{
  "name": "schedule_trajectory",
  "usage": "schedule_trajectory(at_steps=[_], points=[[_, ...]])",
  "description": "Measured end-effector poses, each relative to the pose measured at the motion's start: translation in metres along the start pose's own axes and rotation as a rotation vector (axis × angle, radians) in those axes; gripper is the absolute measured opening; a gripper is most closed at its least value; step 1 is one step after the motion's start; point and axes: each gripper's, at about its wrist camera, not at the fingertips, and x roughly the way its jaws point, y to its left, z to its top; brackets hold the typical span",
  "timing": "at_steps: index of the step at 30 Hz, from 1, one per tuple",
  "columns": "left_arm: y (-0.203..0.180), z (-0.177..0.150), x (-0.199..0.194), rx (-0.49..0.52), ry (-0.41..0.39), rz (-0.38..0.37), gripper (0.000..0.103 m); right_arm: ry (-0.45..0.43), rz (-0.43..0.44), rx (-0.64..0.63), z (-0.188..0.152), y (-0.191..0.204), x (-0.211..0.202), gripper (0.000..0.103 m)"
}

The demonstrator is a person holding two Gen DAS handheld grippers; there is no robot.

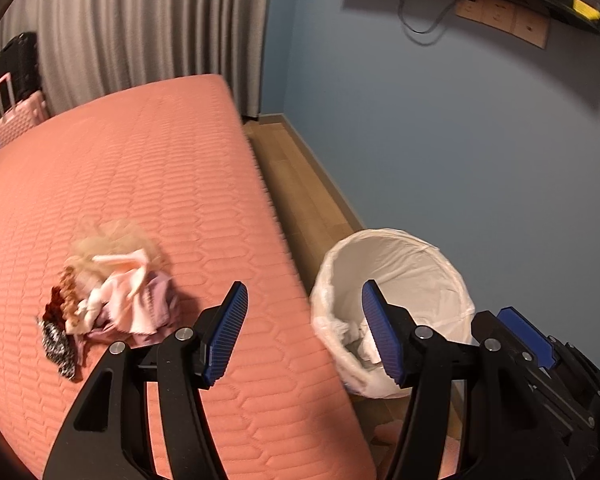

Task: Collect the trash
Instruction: 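Grasp the leopard-print scrunchie with the left tool while the right tool grasps pink cloth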

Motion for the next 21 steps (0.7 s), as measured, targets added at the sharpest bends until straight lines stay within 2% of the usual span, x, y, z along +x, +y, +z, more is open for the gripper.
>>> schedule_trajectory(at_steps=[13, 16, 21], points=[[0.086, -0.018, -0.013, -0.140, 0.007, 0.100, 0.062, 0.047, 0.069, -0.107, -0.018, 0.075, 0.012, 0.028], [0.106, -0.023, -0.014, -0.169, 0.012, 0.125, 0.063, 0.055, 0.082, -0.134, -0.023, 0.094, 0.014, 0.034], [0.150, -0.036, -0.014, -0.233, 0.029, 0.184, 0.069, 0.074, 0.103, -0.172, -0.028, 0.122, 0.021, 0.035]])
